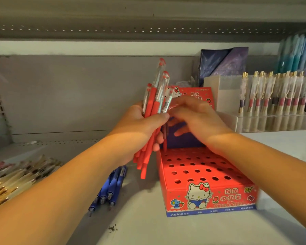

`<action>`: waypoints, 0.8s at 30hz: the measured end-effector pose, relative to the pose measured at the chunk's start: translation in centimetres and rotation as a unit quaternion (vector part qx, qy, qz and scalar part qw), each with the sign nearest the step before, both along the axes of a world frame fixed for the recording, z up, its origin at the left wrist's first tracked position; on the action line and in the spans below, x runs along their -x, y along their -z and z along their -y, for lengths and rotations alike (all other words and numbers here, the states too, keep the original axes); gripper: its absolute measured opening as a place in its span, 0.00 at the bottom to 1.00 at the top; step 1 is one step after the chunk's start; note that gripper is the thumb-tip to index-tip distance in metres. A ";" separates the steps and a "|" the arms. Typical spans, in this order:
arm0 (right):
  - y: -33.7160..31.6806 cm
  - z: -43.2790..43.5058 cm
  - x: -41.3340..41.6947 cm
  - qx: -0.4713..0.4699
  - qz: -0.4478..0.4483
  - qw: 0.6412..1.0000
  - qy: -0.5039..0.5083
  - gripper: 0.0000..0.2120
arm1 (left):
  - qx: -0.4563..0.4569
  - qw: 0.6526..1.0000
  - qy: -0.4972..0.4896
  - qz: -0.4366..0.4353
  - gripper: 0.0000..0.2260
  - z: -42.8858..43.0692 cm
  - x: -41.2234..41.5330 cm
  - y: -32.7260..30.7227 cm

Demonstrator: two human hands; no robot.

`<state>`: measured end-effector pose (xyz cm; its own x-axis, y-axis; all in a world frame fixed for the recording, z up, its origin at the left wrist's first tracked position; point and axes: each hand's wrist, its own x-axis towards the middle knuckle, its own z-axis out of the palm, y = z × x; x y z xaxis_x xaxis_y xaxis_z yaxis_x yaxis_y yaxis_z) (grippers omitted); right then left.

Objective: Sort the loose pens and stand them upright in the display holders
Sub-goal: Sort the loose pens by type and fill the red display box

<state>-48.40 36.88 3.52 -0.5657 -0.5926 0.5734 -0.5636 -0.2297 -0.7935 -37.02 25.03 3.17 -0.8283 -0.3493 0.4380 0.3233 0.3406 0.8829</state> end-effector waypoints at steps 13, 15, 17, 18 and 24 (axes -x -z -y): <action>-0.5 -0.6 -0.5 0.130 0.148 0.975 -0.103 0.07 | 0.007 1.000 -0.013 0.021 0.05 0.0 -0.1 0.0; -0.8 -0.9 -0.3 0.154 0.158 0.973 -0.062 0.11 | -0.008 1.000 -0.026 0.007 0.04 0.3 0.1 -0.1; -1.0 -1.1 0.1 0.177 0.148 0.973 0.003 0.14 | -0.002 0.999 -0.051 -0.007 0.04 0.6 0.3 -0.1; -1.0 -1.3 0.5 0.177 0.121 0.976 0.039 0.13 | 0.009 0.997 -0.071 -0.011 0.04 0.7 0.4 -0.2; 0.0 -1.2 1.9 0.096 -0.055 0.984 0.139 0.18 | 0.029 0.994 -0.103 -0.009 0.06 1.1 0.4 -0.1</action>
<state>-50.34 38.08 3.56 -0.6196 -0.2975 0.7264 -0.7055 -0.1947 -0.6815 -37.38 23.92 3.32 -0.7335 -0.4840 0.4772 0.2572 0.4522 0.8540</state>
